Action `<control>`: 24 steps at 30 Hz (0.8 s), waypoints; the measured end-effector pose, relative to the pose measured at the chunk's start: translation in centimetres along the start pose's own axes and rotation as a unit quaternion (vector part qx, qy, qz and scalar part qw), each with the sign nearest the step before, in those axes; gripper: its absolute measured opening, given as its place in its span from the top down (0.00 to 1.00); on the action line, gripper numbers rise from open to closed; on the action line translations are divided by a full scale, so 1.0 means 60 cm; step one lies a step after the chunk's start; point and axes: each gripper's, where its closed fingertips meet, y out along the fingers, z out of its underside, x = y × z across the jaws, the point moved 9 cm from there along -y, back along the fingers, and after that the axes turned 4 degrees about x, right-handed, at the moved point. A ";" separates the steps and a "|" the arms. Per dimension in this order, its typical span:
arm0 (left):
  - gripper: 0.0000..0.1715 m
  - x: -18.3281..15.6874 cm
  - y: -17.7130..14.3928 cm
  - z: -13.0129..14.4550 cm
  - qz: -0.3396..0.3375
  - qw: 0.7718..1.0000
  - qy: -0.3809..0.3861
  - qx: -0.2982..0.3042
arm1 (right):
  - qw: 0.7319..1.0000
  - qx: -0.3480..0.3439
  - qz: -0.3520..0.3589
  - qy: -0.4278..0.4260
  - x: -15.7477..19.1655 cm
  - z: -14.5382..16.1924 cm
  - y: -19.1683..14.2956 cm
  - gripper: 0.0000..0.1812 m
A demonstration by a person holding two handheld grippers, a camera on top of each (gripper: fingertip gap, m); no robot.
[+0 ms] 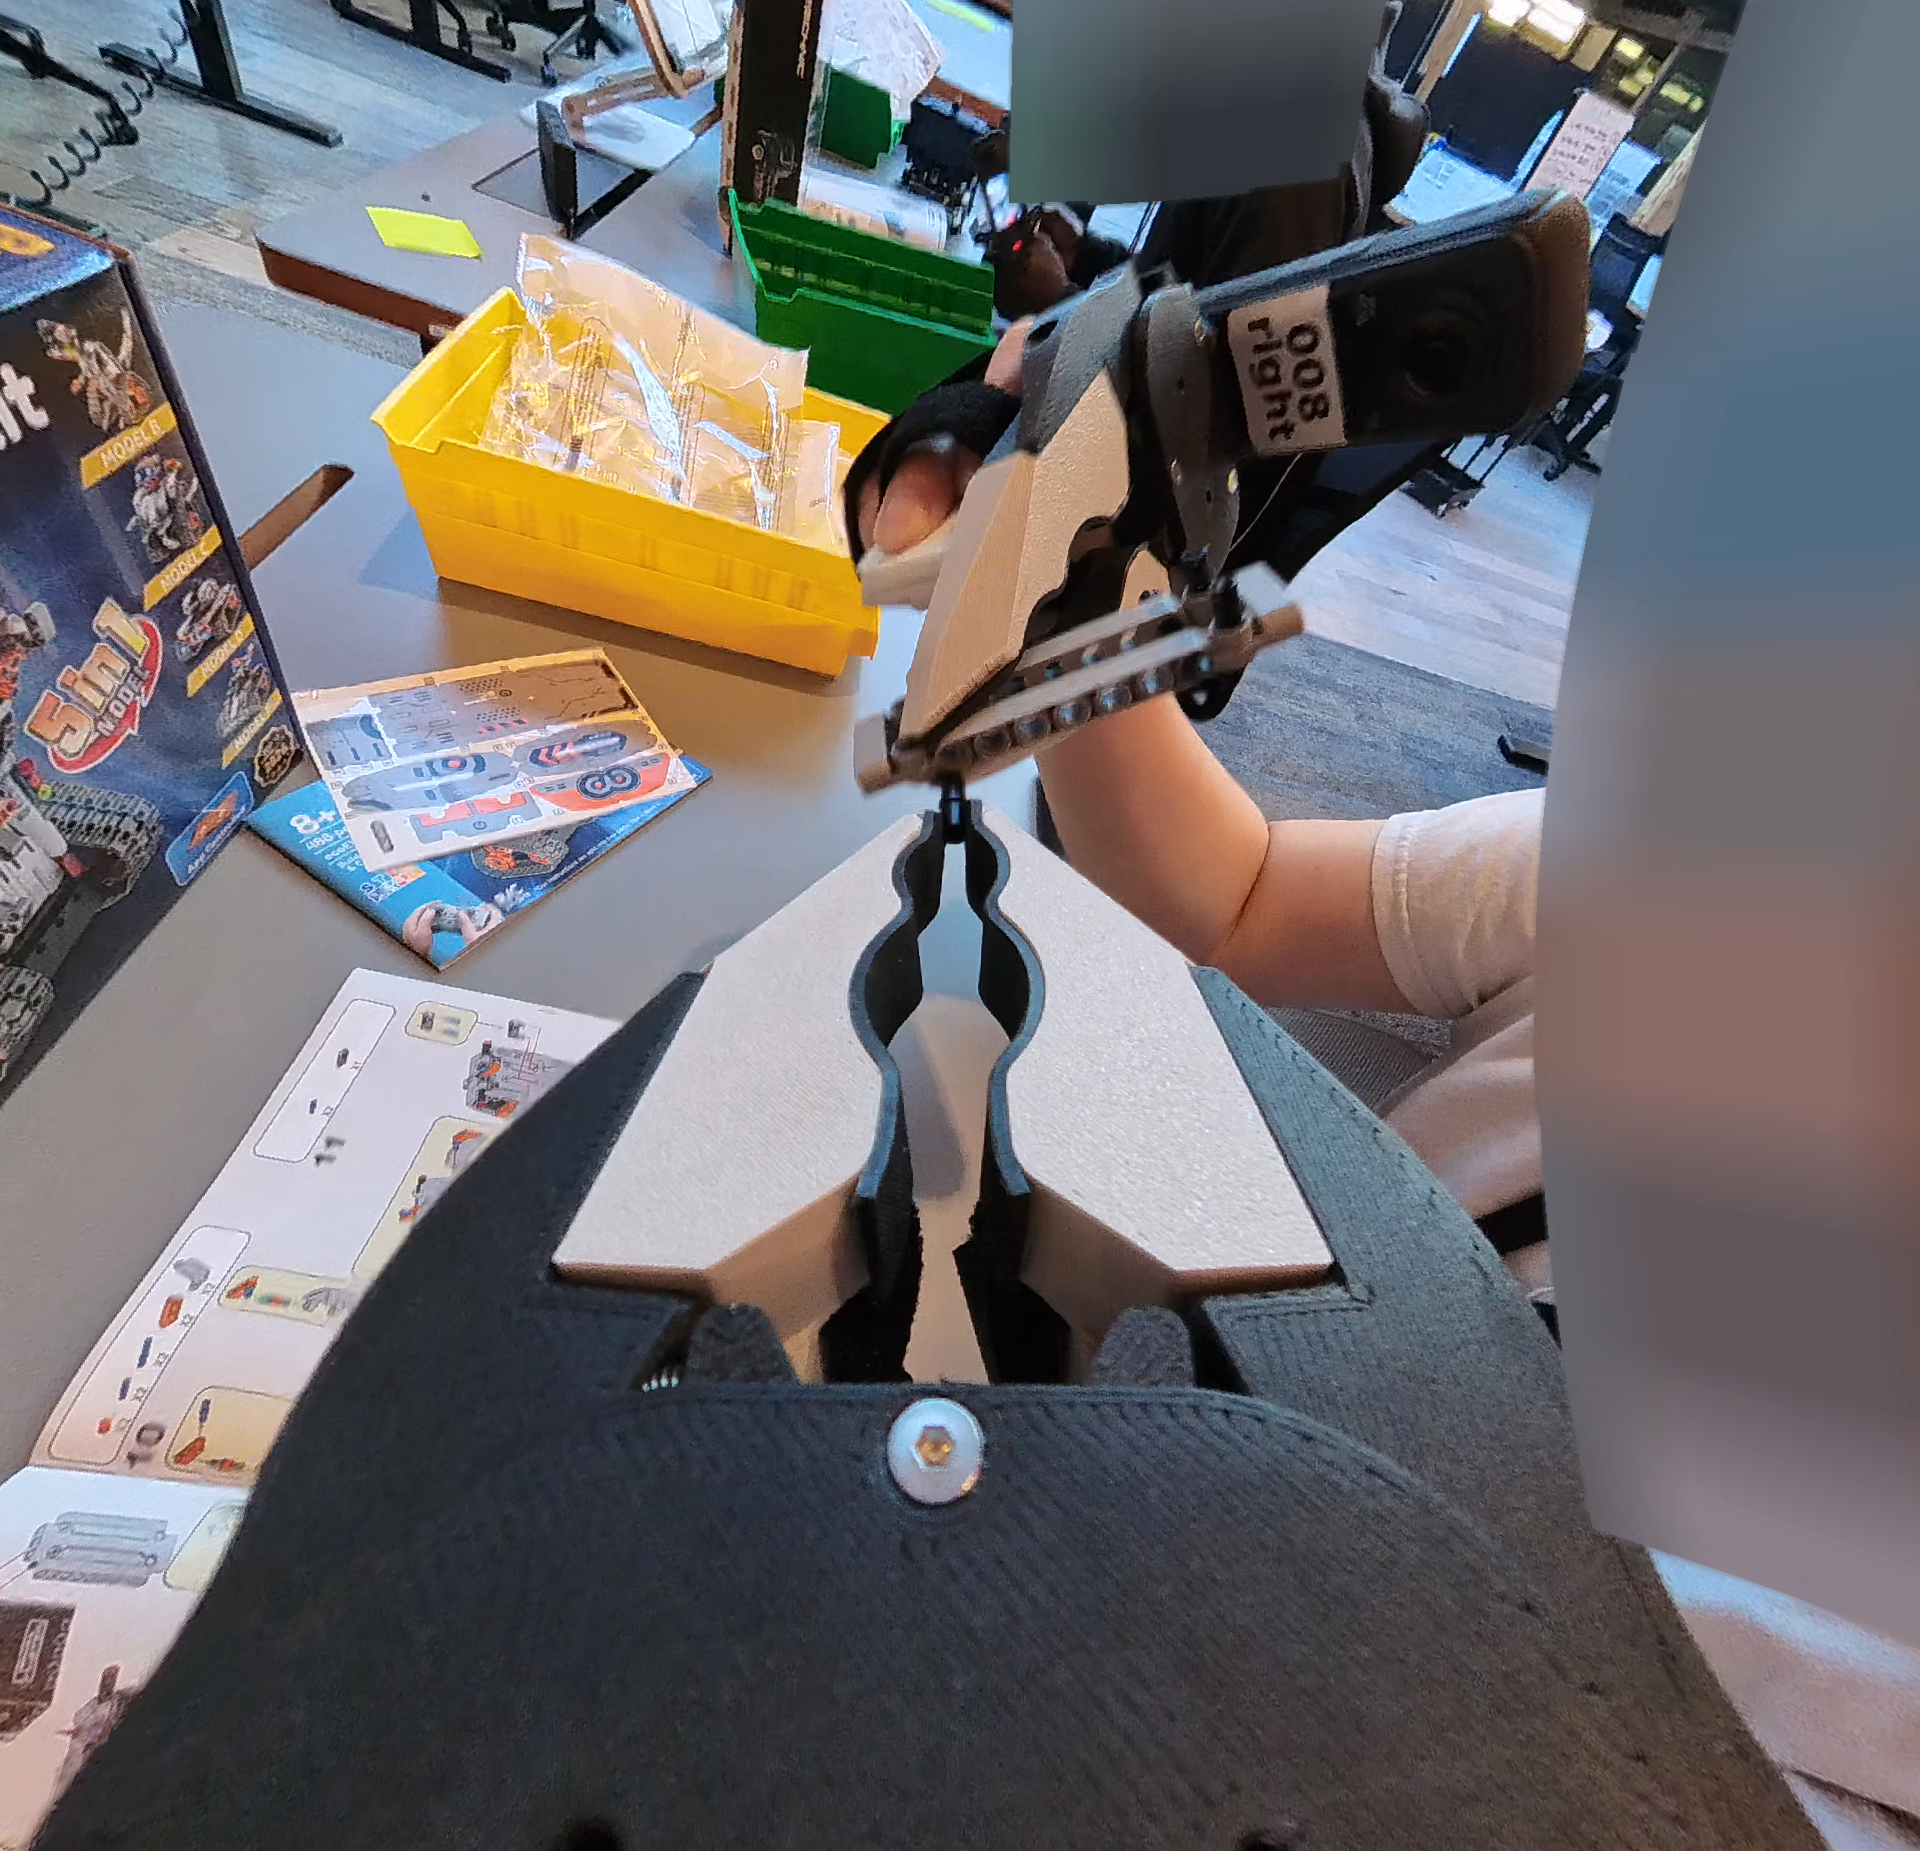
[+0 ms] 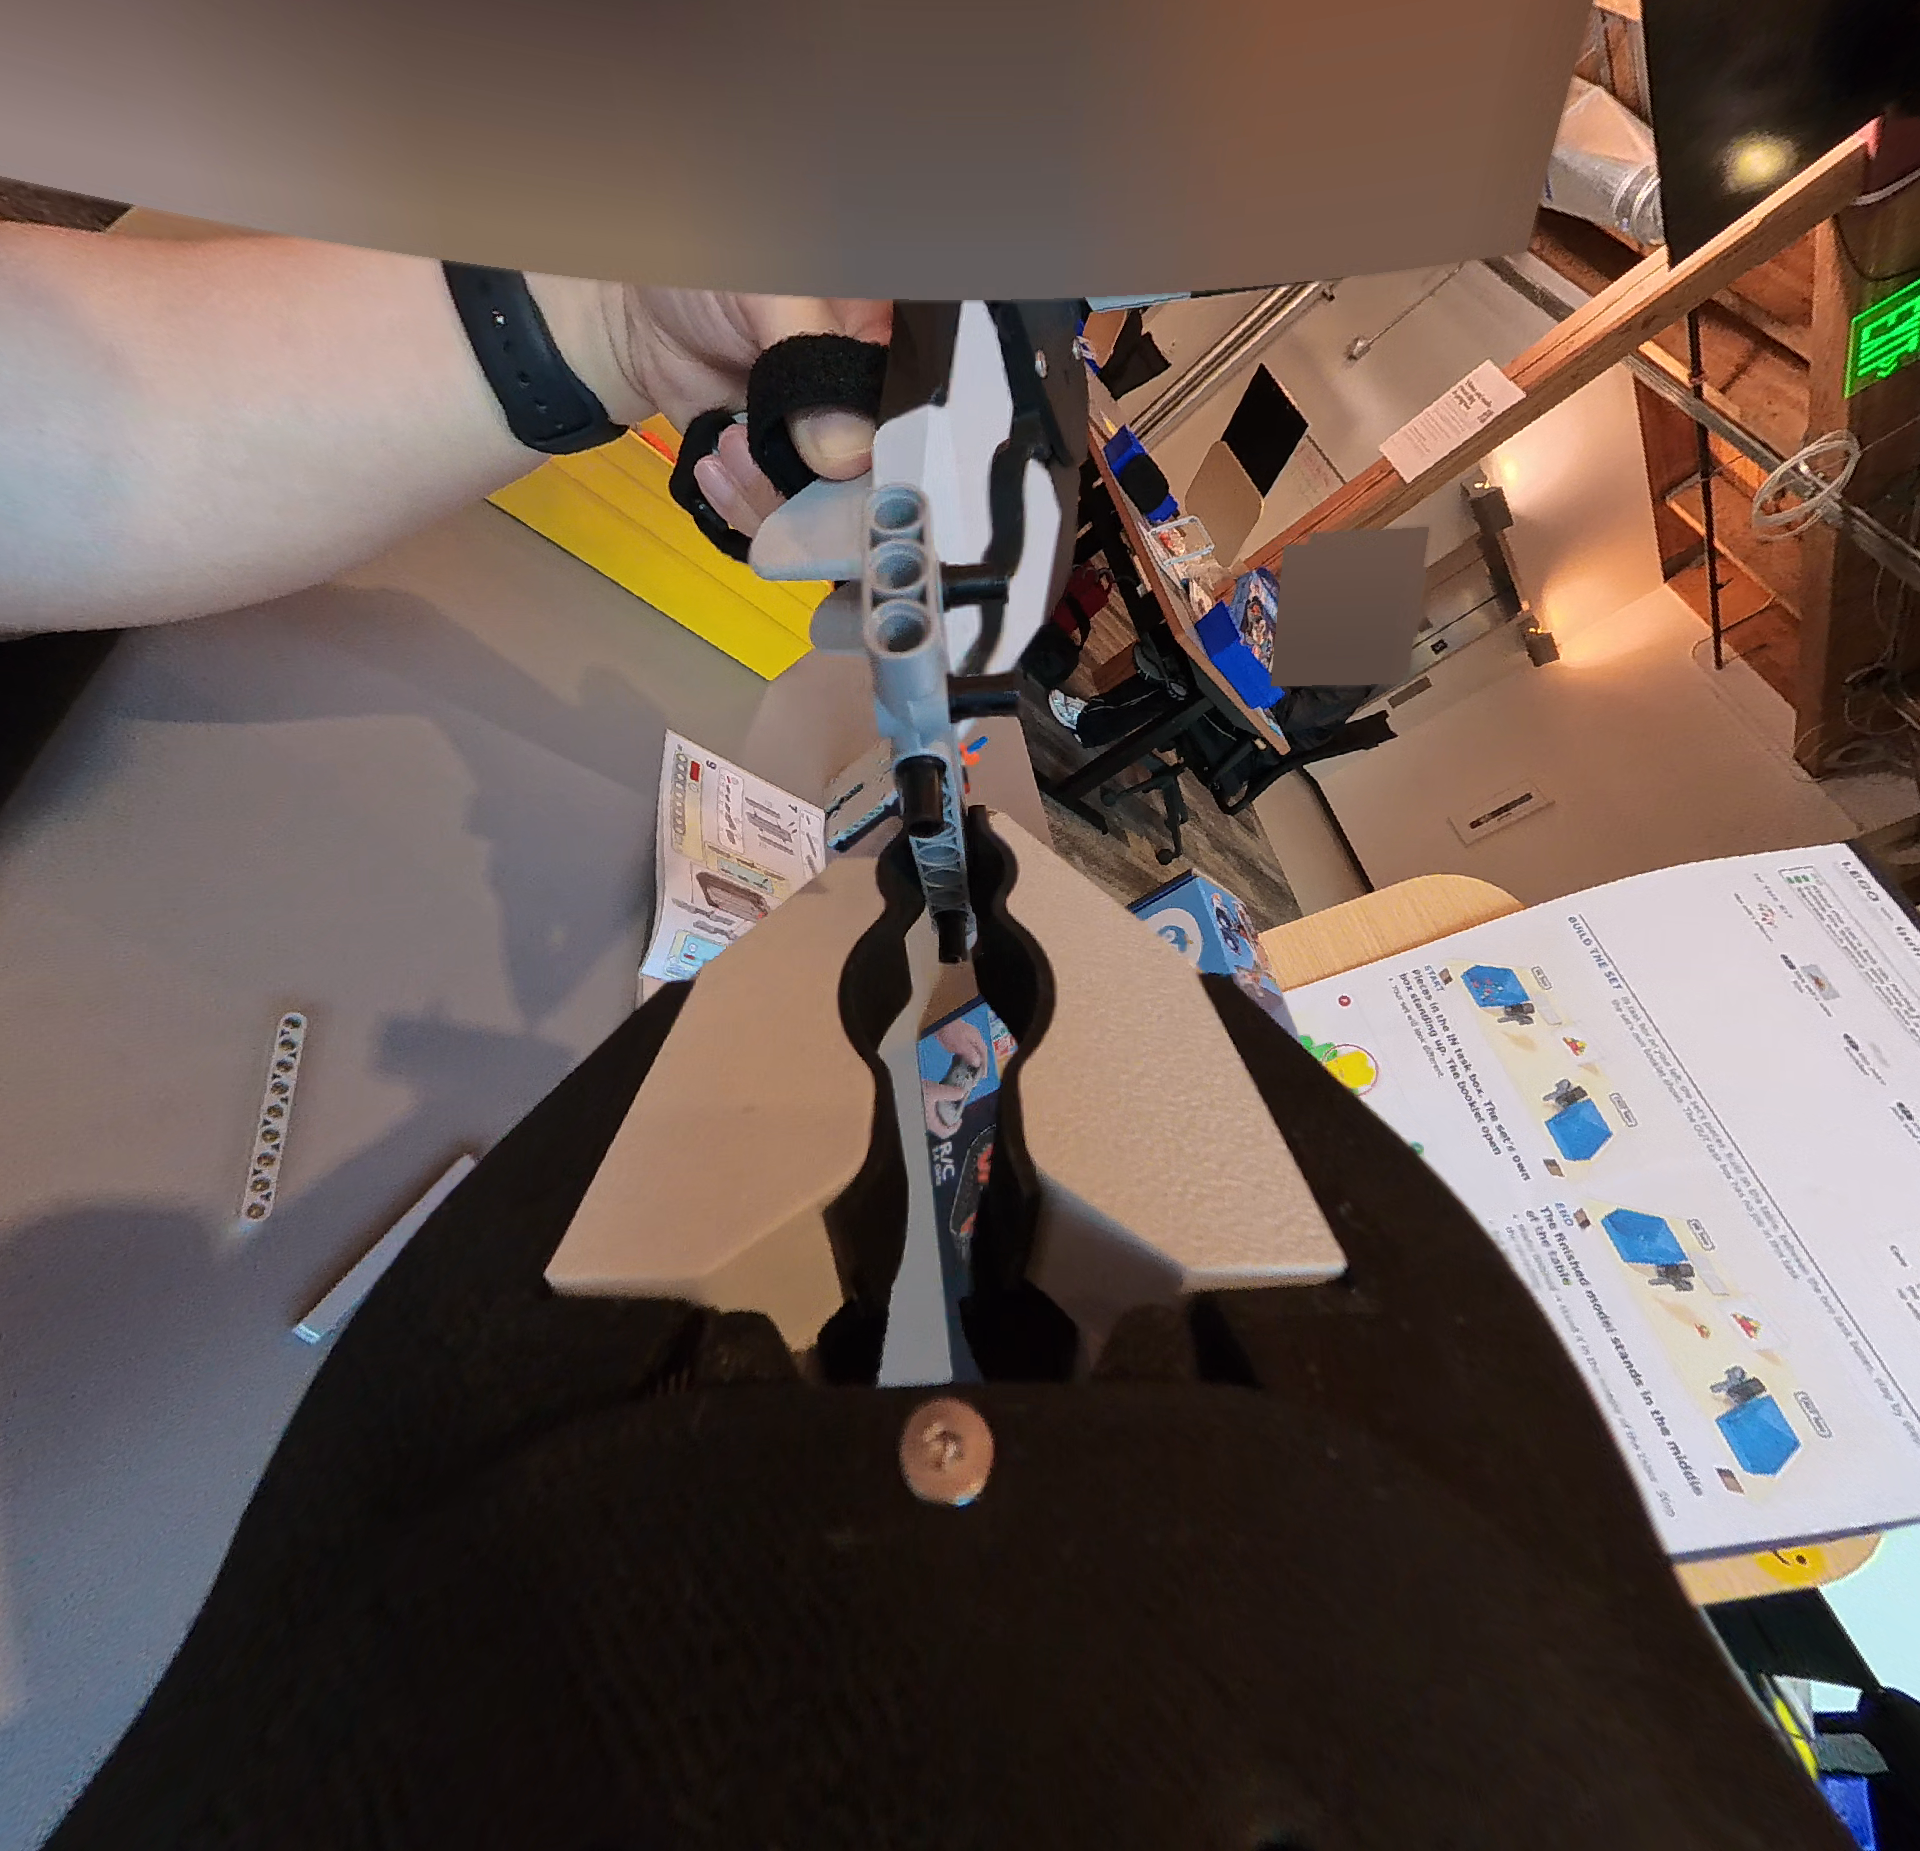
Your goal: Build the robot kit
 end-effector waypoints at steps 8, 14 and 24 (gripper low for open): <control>0.99 0.001 -0.001 -0.005 0.008 1.000 0.001 -0.017 | 1.000 -0.004 -0.001 0.012 -0.005 0.001 -0.015 0.96; 0.99 0.001 0.003 -0.004 0.005 1.000 0.001 -0.010 | 1.000 0.000 -0.018 0.009 0.002 -0.002 -0.004 0.96; 0.99 0.000 0.005 -0.003 0.013 1.000 -0.002 -0.007 | 1.000 0.004 -0.022 0.008 0.002 0.001 -0.001 0.96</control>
